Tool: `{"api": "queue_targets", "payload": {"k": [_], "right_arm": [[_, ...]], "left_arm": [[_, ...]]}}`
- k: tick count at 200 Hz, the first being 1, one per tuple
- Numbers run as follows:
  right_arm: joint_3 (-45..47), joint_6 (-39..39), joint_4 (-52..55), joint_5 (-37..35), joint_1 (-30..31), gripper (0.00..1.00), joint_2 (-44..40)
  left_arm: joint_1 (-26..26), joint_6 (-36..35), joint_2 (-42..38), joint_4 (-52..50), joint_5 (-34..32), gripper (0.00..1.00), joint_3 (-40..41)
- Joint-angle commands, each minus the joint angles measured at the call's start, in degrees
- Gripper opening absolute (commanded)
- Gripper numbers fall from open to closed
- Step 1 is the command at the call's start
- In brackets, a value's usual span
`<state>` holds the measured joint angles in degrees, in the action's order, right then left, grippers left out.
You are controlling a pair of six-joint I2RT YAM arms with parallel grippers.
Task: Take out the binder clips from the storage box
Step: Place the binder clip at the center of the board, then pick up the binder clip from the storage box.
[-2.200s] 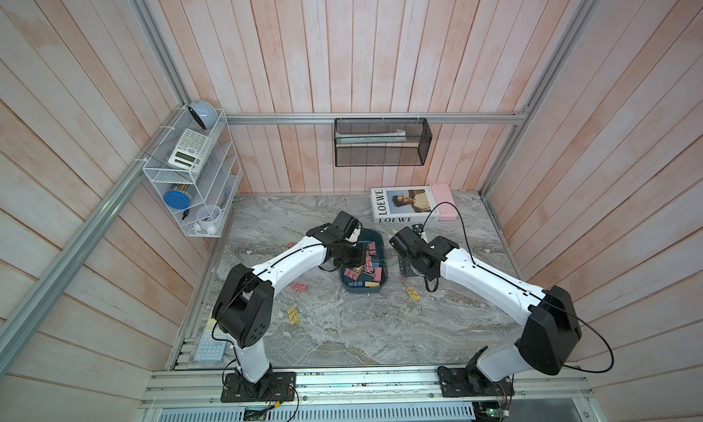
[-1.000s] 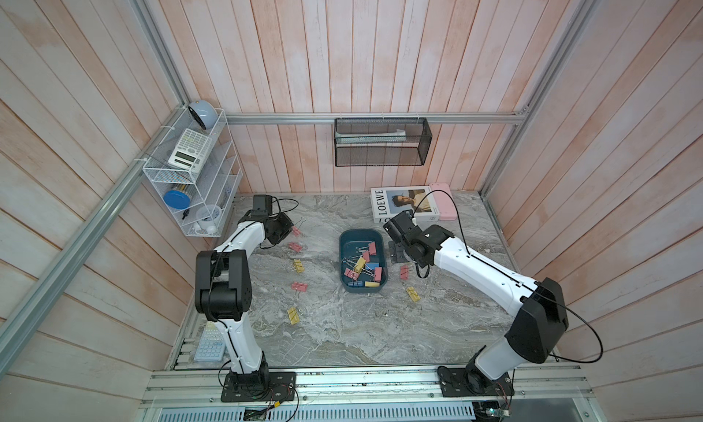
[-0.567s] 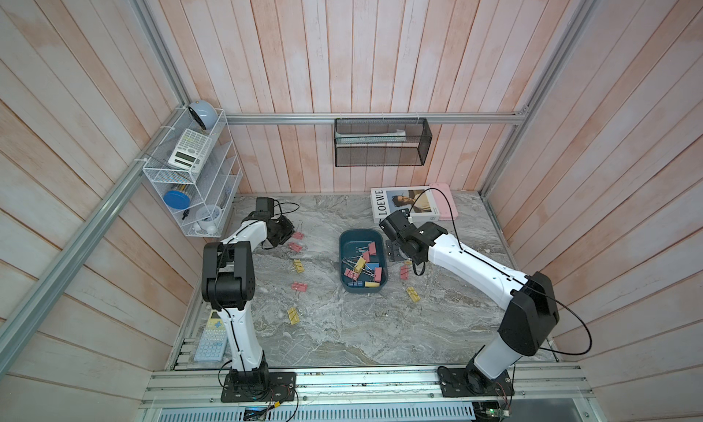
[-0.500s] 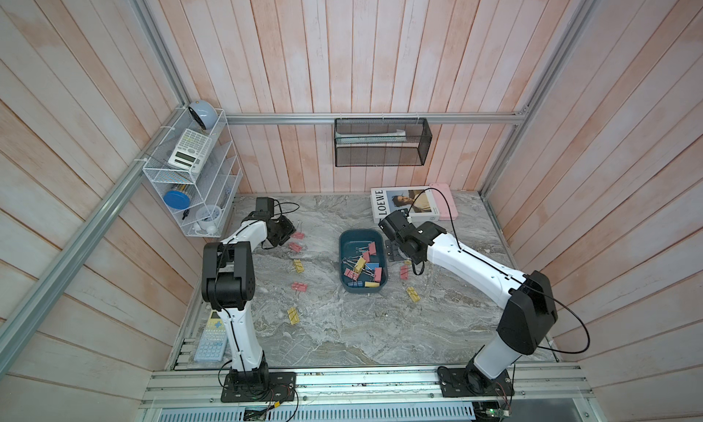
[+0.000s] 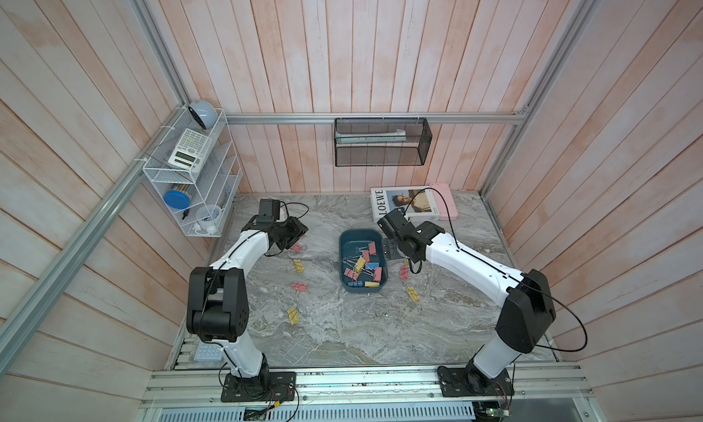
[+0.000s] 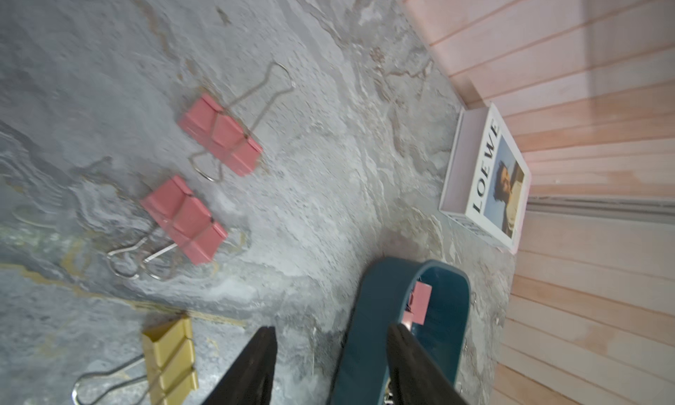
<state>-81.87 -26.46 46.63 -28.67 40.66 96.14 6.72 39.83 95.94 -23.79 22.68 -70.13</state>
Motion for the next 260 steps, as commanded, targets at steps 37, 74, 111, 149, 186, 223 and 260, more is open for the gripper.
{"api": "queue_targets", "payload": {"k": [37, 74, 111, 149, 186, 223, 260], "right_arm": [[2.3, 1.3, -2.6, 2.3, -0.7, 0.98, -0.8], [3.2, 0.8, -2.1, 1.7, -0.8, 0.98, -2.0], [4.0, 0.3, -1.5, 1.3, -0.8, 0.98, -2.9], [4.0, 0.1, -1.1, 1.2, -0.8, 0.98, -2.9], [3.6, 0.3, -0.6, 0.8, -0.8, 0.98, -2.9], [3.9, 0.1, -0.5, 0.4, -0.8, 0.98, -3.0], [4.1, 0.1, -0.5, 0.2, -1.0, 0.98, -3.1]], "left_arm": [[12.5, -10.5, -3.4, -7.2, 0.8, 0.46, 2.9], [18.6, -15.1, -0.9, -10.3, 0.7, 0.45, 2.1], [23.5, -19.7, 2.3, -14.0, -1.6, 0.44, 1.3], [26.2, -21.3, 5.7, -14.5, -3.2, 0.44, -0.7], [27.0, -22.2, 8.5, -15.2, -4.3, 0.44, -3.3], [27.2, -22.9, 10.0, -15.1, -4.2, 0.36, -4.1], [28.0, -23.2, 10.4, -15.2, -4.1, 0.26, -4.1]]}}
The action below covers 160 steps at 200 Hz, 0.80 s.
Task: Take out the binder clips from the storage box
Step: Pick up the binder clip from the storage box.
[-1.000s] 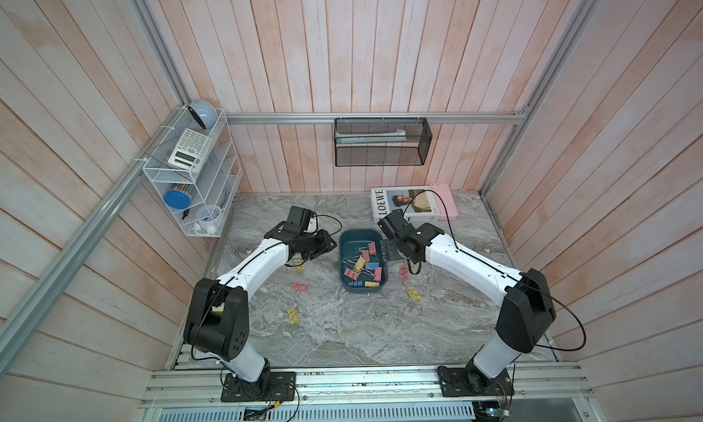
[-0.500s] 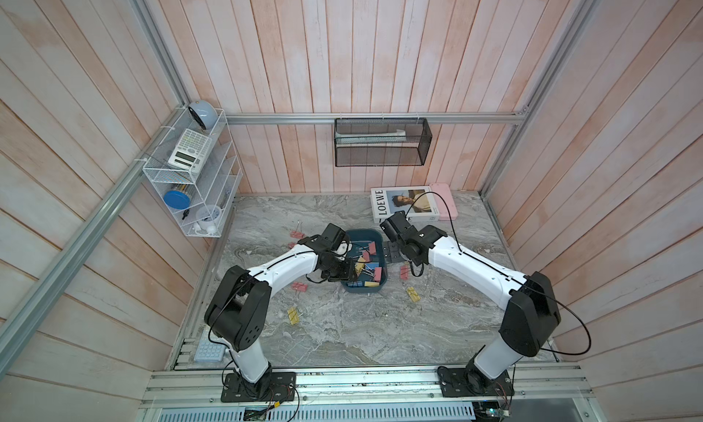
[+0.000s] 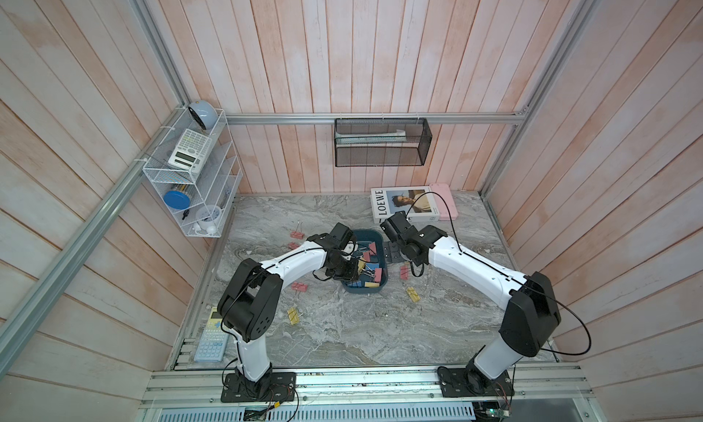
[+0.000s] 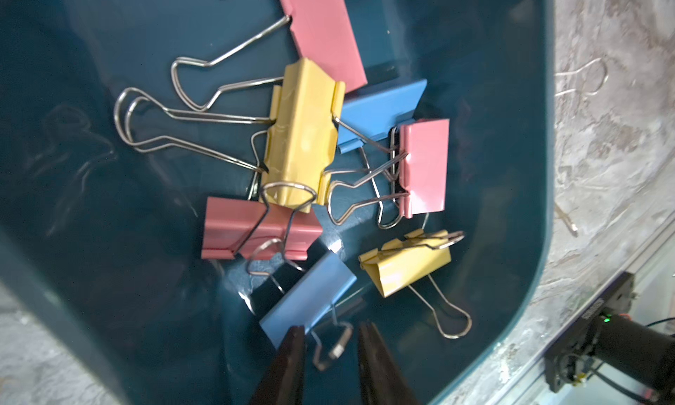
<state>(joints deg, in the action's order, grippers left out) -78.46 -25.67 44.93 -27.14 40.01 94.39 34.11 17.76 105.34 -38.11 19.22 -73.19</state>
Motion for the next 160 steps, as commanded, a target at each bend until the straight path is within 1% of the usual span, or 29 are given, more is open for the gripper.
{"api": "queue_targets", "payload": {"k": [1, 18, 34, 64, 81, 104, 160], "right_arm": [[0.7, -0.7, 1.2, -1.4, -0.4, 0.98, -1.4], [0.7, -0.8, 1.2, -1.3, -0.5, 0.98, -1.3], [0.7, -0.9, 1.2, -1.3, -0.5, 0.98, -1.3], [0.5, -0.8, 1.1, -1.3, -0.6, 0.98, -1.2], [0.2, -0.7, 1.1, -1.1, -0.6, 0.98, -1.0], [0.2, -0.6, 1.0, -1.2, -0.6, 0.98, -1.1], [-0.4, -0.4, 0.5, -0.3, -0.6, 0.98, -0.7]], "left_arm": [[0.6, -1.2, 1.0, -0.9, -0.7, 0.25, -1.1], [0.6, -1.2, 0.9, -1.1, -0.9, 0.18, -1.1], [0.6, -1.1, 0.4, -1.6, -1.4, 0.14, -1.7], [0.5, -0.9, -1.5, -2.4, -3.0, 0.02, -3.5], [0.4, -0.5, -2.6, -2.8, -3.9, 0.00, -4.7], [-0.2, 0.8, -4.6, -2.6, -4.7, 0.00, -5.3], [-3.6, 4.0, -11.0, -1.7, -3.0, 0.00, -4.3]]}}
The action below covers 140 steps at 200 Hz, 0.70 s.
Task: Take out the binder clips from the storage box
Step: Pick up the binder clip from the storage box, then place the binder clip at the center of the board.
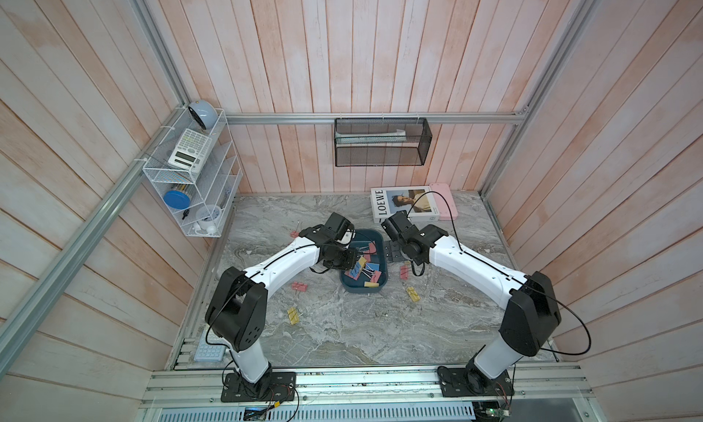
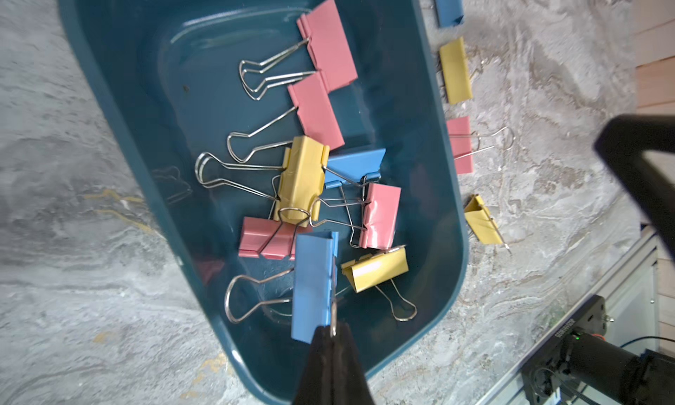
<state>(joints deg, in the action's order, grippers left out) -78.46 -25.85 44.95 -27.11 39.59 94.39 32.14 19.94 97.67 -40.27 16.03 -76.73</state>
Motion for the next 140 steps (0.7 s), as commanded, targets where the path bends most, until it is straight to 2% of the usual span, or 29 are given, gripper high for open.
{"api": "queue_targets", "payload": {"k": [1, 32, 81, 121, 140], "right_arm": [[-0.4, -0.2, 0.5, -0.3, -0.2, 0.98, -0.6], [-1.1, -0.1, 0.1, 0.7, -0.2, 0.98, 0.2], [-2.7, 0.8, -1.6, 3.7, 0.0, 0.98, 2.1], [-4.7, 1.9, -2.4, 6.6, 0.0, 0.98, 4.3], [-5.9, 2.7, -2.3, 7.8, 0.1, 0.98, 5.1]], "left_arm": [[-1.8, 1.9, -3.4, 0.5, 0.2, 0.00, -0.8], [-5.1, 5.2, -8.4, 2.2, -0.4, 0.00, 2.8], [-13.1, 13.2, -20.5, 6.3, -5.0, 0.00, 14.9], [-21.5, 18.9, -29.9, 6.2, -9.8, 0.00, 23.6], [-26.7, 20.3, -31.4, 6.7, -8.1, 0.00, 26.3]]}}
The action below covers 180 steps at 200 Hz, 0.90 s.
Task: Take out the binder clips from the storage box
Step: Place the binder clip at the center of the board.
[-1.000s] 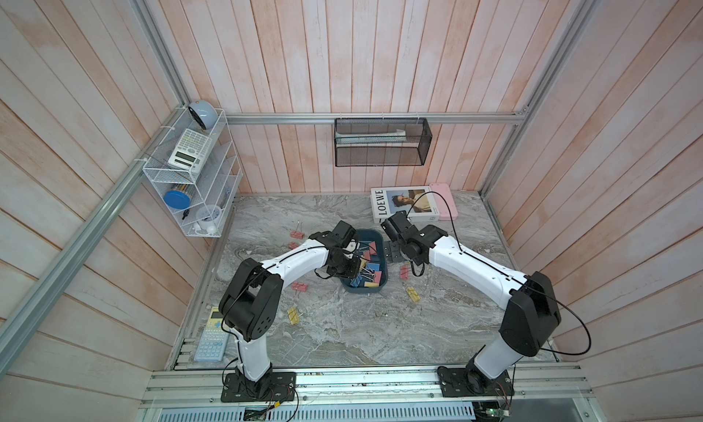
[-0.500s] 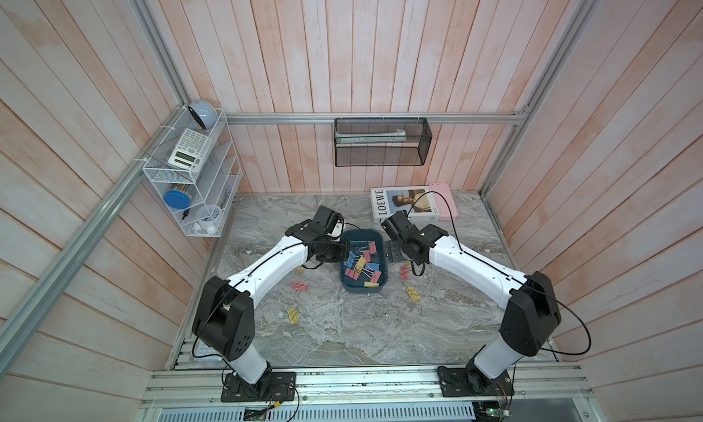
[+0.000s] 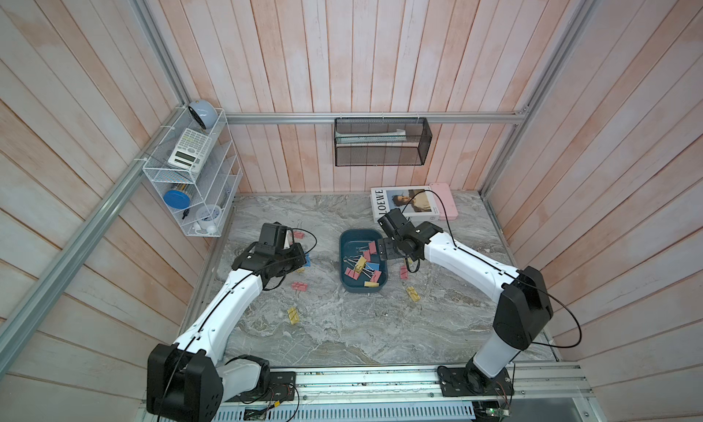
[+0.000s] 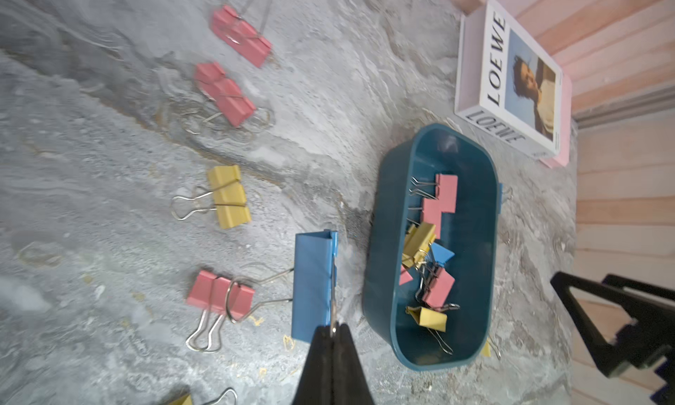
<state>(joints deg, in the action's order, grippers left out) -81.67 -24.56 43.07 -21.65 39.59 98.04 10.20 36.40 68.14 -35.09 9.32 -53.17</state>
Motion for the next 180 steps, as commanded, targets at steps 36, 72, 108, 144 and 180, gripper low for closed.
{"api": "queue_targets", "payload": {"k": [36, 72, 108, 144, 180], "right_arm": [[-3.9, 2.3, 0.7, 2.6, 0.0, 0.98, 1.9], [-3.8, 2.1, 1.6, 1.6, 0.1, 0.98, 1.2], [-3.2, 1.2, 2.6, -0.8, 0.1, 0.98, 0.0], [-3.1, 0.2, 4.7, -4.6, 0.1, 0.98, -0.9], [-2.8, -0.7, 6.0, -5.8, 0.1, 0.98, -1.2]], "left_arm": [[-13.1, 2.6, 3.0, 4.1, 1.1, 0.00, 2.2], [-19.0, 4.0, 13.2, 13.4, 3.2, 0.00, -0.9], [-20.7, 5.0, 26.1, 19.1, 5.4, 0.00, -9.1], [-20.7, 6.7, 35.7, 23.7, 7.3, 0.00, -16.3], [-20.6, 7.9, 42.3, 25.9, 9.2, 0.00, -21.8]]}}
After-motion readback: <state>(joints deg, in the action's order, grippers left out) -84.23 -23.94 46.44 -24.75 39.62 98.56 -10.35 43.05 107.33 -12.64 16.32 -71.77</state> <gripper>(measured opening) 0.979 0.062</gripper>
